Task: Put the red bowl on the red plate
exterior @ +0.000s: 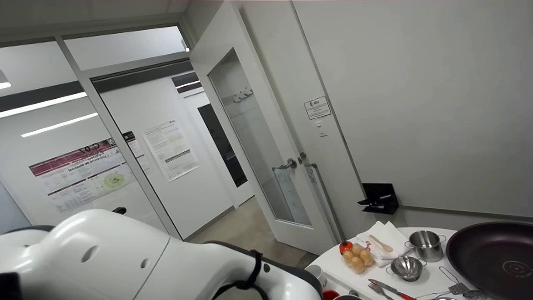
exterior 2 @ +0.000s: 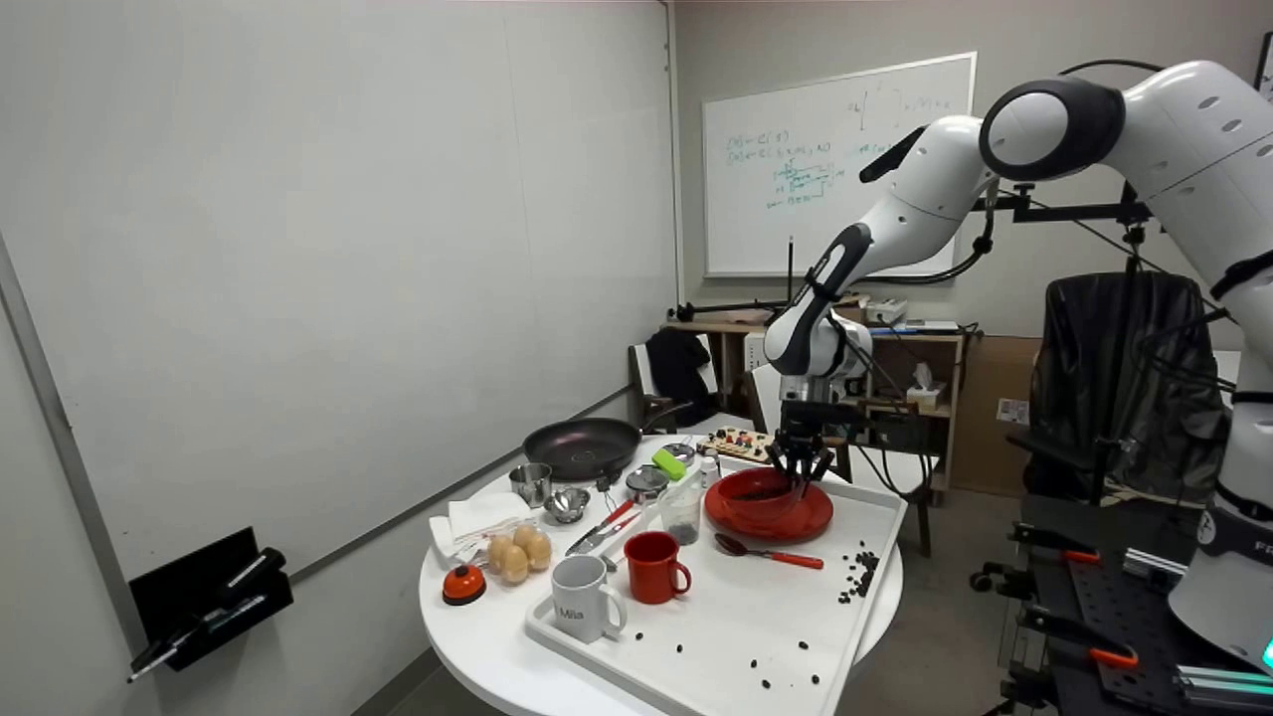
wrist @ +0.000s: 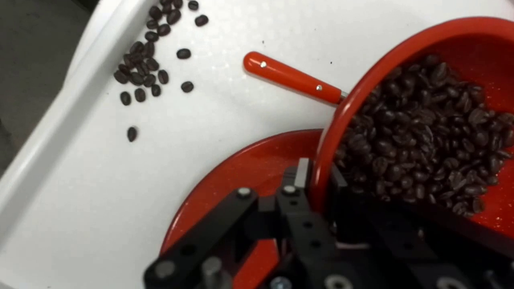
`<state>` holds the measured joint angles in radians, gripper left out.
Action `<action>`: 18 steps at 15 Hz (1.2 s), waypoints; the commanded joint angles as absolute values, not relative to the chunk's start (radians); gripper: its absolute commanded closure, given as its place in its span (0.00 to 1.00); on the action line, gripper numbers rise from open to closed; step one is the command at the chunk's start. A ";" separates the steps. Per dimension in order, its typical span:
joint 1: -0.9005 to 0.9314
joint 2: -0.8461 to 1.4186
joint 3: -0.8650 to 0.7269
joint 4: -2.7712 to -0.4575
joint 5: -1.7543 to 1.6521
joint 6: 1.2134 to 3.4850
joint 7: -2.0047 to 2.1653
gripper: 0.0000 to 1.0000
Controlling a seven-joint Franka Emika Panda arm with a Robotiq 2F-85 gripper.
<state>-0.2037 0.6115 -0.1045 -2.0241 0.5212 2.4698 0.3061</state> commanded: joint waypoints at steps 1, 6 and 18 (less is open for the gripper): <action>-0.162 0.727 -0.121 -1.882 0.456 2.490 0.375 0.94; -0.188 0.818 -0.130 -1.775 0.439 2.493 0.397 0.94; -0.321 0.837 -0.103 -1.777 0.481 2.481 0.344 0.43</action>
